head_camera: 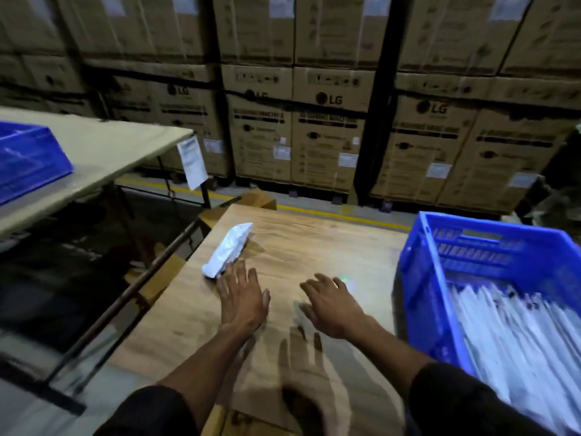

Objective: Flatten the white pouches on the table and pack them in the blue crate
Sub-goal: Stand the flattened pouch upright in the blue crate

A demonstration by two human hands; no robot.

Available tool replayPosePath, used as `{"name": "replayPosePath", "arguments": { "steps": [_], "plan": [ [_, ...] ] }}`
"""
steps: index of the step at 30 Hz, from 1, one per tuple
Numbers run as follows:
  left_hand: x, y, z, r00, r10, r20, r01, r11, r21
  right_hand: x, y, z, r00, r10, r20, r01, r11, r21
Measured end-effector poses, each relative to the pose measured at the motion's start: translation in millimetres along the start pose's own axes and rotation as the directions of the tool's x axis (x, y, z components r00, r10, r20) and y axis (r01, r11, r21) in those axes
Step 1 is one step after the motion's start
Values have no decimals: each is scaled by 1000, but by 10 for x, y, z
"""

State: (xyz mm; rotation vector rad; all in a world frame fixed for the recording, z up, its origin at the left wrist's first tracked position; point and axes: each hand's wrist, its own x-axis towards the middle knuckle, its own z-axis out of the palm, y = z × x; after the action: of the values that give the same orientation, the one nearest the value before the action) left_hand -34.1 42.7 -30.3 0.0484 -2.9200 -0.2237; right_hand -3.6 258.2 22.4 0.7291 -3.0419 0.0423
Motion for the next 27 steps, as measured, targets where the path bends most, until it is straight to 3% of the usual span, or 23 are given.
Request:
{"name": "replayPosePath", "arguments": {
  "steps": [4,10,19,22,25,27],
  "plan": [
    [310,-607,131,994,-54,94,47,996,82,121,-357,430,995,55,80,-53,998,-31],
    [839,-1055,369,990,13,142,-14,1000,4,296,-654,750,983,159,95,-161,987,9],
    [1108,-1021,662,989,45,139,9,930,-368,287,-682,835,953,281,116,-281,960,-21],
    [918,-1017,736,945,327,-27,-315,882,-351,324,-659,751,947,307,96,-305,952,-35],
    [685,-967,795,756,645,-115,-655,737,-170,341,-648,652,942,334,32,-334,942,-9],
    [486,-930,777,629,770,-106,-777,624,-76,286,-631,627,946,323,7,-323,946,-18]
  ]
}}
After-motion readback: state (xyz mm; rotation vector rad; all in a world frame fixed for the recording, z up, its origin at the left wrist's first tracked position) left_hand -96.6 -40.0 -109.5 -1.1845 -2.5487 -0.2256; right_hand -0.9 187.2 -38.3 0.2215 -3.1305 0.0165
